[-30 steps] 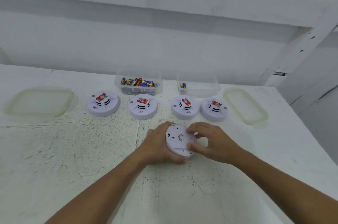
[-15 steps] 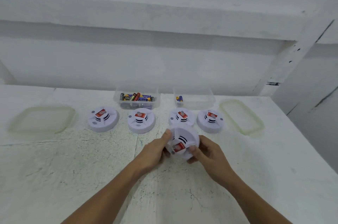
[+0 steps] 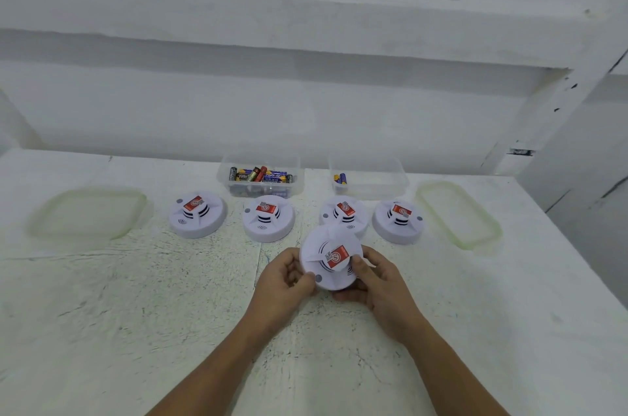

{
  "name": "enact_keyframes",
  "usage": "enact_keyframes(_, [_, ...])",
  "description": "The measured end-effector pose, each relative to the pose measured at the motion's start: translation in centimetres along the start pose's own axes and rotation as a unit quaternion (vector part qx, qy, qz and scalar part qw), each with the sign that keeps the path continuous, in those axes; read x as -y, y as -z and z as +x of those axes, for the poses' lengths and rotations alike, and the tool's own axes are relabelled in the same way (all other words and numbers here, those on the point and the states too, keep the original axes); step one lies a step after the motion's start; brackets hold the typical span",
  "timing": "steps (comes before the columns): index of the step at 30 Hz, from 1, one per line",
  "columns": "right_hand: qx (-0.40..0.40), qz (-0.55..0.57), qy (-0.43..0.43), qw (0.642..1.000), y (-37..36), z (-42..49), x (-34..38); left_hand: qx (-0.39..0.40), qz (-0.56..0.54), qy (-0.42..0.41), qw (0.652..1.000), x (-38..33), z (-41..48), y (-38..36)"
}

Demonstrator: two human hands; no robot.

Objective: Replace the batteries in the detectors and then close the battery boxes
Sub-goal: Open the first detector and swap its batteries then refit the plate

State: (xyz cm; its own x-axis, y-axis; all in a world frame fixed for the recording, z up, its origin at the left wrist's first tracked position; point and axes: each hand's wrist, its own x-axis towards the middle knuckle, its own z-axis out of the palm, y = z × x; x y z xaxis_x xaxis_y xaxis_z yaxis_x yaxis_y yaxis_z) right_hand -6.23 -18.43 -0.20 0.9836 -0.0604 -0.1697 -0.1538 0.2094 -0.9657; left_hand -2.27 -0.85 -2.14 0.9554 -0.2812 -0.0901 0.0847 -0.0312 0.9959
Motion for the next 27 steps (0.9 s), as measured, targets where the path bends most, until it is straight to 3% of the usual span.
enact_keyframes(7, [-0.012, -0.023, -0.003, 1.000, 0.11, -0.24, -0.39, 0.008, 0.018, 0.014, 1.000, 0.23, 0.07, -0.07])
enact_keyframes(19, [-0.044, -0.003, 0.008, 0.999, -0.12, -0.31, -0.66, 0.000, -0.089, 0.022, 0.996, 0.19, 0.51, -0.14])
enact_keyframes(27, [-0.050, -0.010, 0.023, 0.998, -0.22, -0.45, -0.82, 0.006, -0.104, 0.019, 0.994, 0.35, 0.50, -0.05])
